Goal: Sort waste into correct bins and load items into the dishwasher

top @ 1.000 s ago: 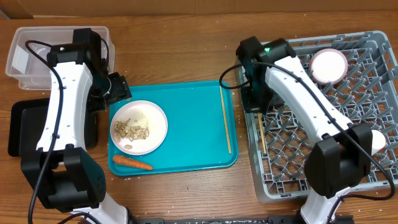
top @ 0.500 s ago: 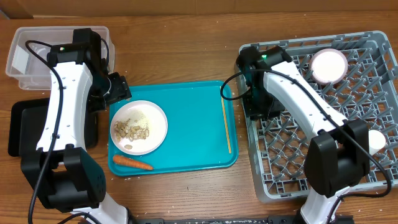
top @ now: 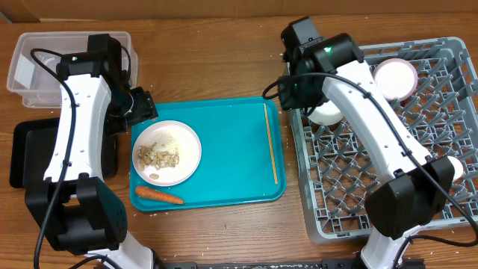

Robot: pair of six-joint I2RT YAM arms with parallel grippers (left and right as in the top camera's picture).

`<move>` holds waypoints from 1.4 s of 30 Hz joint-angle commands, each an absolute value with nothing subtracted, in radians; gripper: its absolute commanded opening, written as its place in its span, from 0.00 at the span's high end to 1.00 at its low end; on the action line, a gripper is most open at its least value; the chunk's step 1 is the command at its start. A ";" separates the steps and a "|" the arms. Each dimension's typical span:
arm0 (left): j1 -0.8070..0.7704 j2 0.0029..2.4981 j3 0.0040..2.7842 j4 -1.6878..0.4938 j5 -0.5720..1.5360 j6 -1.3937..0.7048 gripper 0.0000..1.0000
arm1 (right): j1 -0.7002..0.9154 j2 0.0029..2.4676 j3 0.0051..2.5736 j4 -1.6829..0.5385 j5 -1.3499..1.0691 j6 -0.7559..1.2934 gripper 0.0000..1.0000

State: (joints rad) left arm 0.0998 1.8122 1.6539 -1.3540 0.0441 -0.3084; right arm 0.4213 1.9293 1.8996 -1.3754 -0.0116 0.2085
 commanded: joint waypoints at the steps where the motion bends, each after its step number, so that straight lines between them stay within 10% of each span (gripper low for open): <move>1: 0.098 1.781 1.667 -1.353 0.045 -0.311 0.26 | 0.459 1.942 1.890 -1.341 -0.077 0.205 0.55; 35: 0.098 1.781 1.667 -1.345 0.045 -0.311 0.26 | 0.559 2.118 1.491 -1.074 -0.099 0.240 0.52; 42: 0.098 1.781 1.667 -1.346 0.045 -0.311 0.26 | 0.563 2.121 1.489 -1.069 -0.096 0.263 0.77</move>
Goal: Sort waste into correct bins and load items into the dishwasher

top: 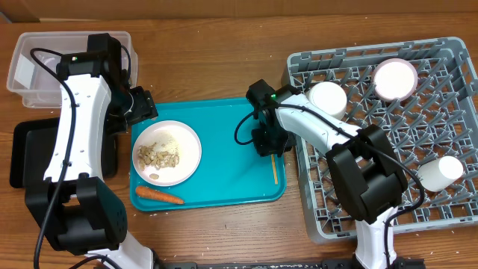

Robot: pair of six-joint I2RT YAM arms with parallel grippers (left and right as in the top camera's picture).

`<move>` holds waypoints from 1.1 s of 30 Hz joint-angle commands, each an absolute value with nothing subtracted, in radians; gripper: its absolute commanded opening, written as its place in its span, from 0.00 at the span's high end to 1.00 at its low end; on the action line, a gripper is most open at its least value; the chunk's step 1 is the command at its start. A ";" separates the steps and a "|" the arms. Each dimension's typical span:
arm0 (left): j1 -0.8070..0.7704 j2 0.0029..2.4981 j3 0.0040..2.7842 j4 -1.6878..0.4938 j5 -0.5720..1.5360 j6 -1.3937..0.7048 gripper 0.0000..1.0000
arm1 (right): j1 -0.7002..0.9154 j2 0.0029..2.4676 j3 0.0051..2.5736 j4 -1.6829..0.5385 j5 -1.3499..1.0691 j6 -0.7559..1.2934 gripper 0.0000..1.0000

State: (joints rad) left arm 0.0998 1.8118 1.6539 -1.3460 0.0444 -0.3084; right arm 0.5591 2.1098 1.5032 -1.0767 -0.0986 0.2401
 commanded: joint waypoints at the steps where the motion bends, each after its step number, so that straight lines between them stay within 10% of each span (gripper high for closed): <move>1: 0.098 1.781 1.667 -1.346 0.045 -0.311 0.26 | 0.563 2.121 1.489 -1.068 -0.096 0.266 0.79; 8: 0.098 1.781 1.667 -1.346 0.045 -0.311 0.26 | 0.563 2.121 1.493 -1.062 -0.100 0.289 0.96; 33: 0.098 1.781 1.667 -1.350 0.045 -0.311 0.26 | 0.332 1.868 1.689 -1.429 0.077 0.126 0.96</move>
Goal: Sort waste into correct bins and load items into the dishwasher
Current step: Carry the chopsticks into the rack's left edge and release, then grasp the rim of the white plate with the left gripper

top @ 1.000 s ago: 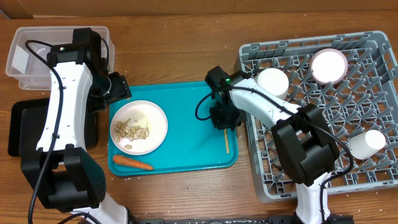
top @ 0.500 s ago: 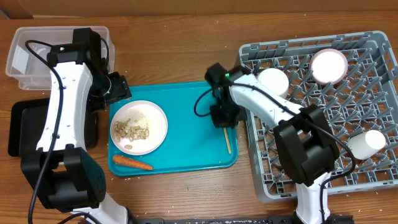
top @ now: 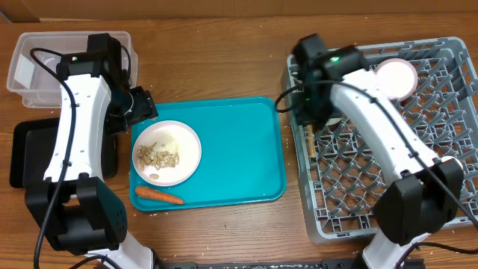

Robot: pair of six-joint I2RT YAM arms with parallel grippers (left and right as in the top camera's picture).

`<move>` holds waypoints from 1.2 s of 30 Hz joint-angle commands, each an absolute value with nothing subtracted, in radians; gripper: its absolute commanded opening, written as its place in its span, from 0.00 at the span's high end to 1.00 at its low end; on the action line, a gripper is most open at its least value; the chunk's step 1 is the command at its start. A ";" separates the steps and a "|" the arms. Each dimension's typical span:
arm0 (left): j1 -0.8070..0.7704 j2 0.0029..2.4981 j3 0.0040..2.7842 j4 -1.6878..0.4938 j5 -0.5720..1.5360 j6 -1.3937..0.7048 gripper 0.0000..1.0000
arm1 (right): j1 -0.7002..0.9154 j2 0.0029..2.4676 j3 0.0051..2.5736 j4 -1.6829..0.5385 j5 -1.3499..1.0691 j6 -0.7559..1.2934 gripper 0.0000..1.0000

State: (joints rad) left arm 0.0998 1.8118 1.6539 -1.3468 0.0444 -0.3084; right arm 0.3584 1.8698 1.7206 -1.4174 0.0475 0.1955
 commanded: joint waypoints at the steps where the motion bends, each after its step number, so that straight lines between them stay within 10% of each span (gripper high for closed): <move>1: 0.098 1.781 1.667 -1.350 0.045 -0.311 0.26 | 0.326 1.868 1.677 -1.430 0.077 0.125 0.96; 25: 0.096 1.781 1.667 -1.358 0.050 -0.311 0.25 | 0.330 1.802 1.637 -1.324 0.021 0.196 0.70; 36: -0.085 1.782 1.667 -1.345 0.084 -0.311 0.23 | 0.010 1.617 1.723 -1.320 -0.256 0.217 0.50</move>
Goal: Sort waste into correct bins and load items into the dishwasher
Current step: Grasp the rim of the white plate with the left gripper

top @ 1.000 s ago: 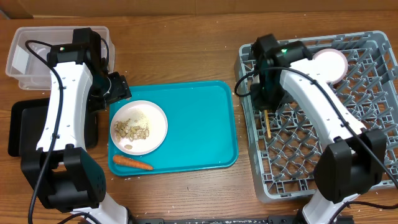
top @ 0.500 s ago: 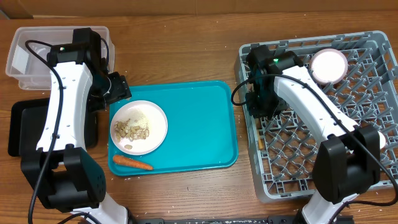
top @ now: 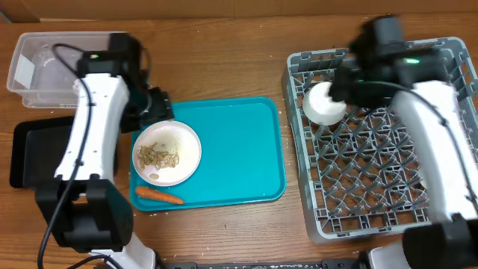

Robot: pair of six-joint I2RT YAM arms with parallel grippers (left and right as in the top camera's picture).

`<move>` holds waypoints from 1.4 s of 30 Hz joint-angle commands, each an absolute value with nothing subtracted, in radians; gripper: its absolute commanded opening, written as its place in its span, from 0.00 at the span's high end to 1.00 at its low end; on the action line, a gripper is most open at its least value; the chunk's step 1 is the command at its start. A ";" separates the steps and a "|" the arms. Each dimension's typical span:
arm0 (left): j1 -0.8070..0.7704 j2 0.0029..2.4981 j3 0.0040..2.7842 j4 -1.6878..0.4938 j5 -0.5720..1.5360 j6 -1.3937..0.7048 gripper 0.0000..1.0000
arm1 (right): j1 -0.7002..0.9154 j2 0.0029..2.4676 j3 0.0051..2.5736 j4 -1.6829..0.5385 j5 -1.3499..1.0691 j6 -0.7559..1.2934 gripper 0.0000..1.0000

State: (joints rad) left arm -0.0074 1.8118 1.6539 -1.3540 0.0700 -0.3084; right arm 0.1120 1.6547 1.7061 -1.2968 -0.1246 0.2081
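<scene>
A white plate (top: 166, 153) with food scraps lies on the left of the teal tray (top: 239, 157). An orange carrot (top: 158, 196) rests at the tray's front left corner. A white cup (top: 323, 104) sits in the grey dish rack (top: 373, 187) near its far left corner. My left gripper (top: 158, 104) hovers just beyond the plate's far rim; its jaws do not show clearly. My right gripper (top: 346, 84) is blurred over the far part of the rack, next to the cup. No chopstick is visible.
A clear plastic bin (top: 37, 63) stands at the far left. A black bin (top: 26, 153) lies in front of it, beside the tray. The right arm (top: 433, 127) covers much of the rack's right side. Wooden table surrounds everything.
My right arm has moved from the rack's left edge to its far part, covering the bowl there. My left arm has shifted a little right, toward the tray's far left corner.
A chopstick lay along the tray's right side while my right gripper was over the rack. Then that gripper was down on the chopstick. Then the chopstick was gone from the tray and the gripper stood at the rack's left edge. Now it is by the cup.
</scene>
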 commanded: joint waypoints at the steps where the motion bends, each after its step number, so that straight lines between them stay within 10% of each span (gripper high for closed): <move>1: -0.127 1.784 1.667 -1.341 0.073 -0.311 0.22 | -0.062 1.615 1.723 -1.353 -0.292 0.216 0.50; 15: -0.290 1.813 1.655 -1.326 -0.001 -0.331 0.17 | -0.288 1.616 1.722 -1.439 -0.297 0.208 0.19; 42: -0.349 1.813 1.192 -0.871 -0.010 -0.367 0.23 | -0.274 1.616 1.722 -1.489 -0.316 0.209 0.19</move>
